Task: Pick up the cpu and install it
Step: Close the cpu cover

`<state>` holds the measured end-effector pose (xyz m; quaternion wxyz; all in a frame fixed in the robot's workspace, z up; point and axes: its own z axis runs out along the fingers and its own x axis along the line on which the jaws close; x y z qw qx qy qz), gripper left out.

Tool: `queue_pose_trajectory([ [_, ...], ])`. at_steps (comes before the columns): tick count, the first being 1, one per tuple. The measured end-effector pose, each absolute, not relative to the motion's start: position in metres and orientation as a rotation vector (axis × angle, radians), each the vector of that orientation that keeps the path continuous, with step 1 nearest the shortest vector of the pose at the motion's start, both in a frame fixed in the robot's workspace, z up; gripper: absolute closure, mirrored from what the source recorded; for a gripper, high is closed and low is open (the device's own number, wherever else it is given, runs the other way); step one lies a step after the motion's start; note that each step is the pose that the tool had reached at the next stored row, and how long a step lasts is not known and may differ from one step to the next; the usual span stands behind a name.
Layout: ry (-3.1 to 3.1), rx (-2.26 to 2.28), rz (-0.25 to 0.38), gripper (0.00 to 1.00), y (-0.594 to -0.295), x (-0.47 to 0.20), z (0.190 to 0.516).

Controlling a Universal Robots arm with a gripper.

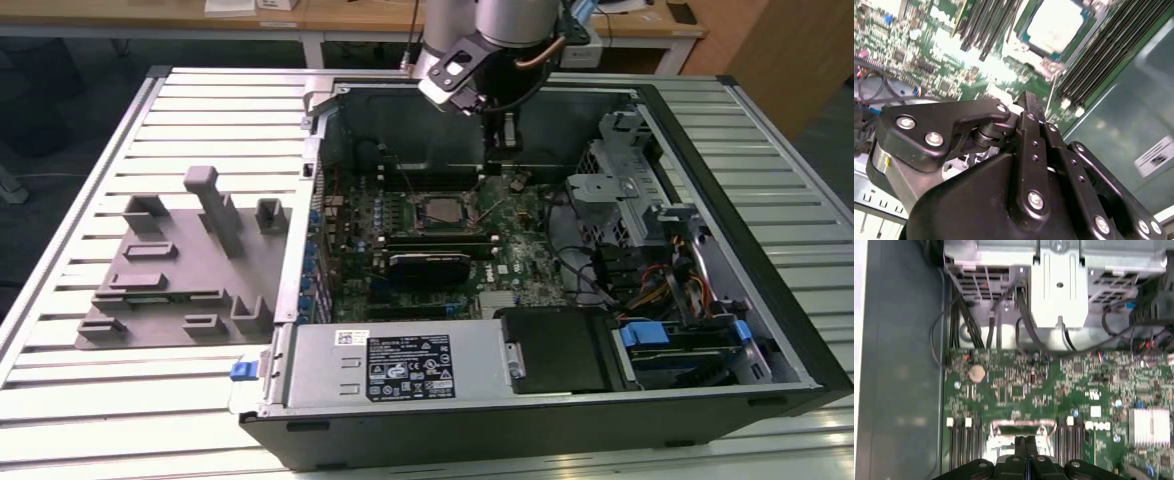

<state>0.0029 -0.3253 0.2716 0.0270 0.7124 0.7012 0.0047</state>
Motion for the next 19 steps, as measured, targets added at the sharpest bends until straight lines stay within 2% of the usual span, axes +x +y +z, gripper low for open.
queue_pose_trajectory([
  [19, 2.166, 2.201, 0.014, 0.89, -0.325, 0.037, 0.259],
])
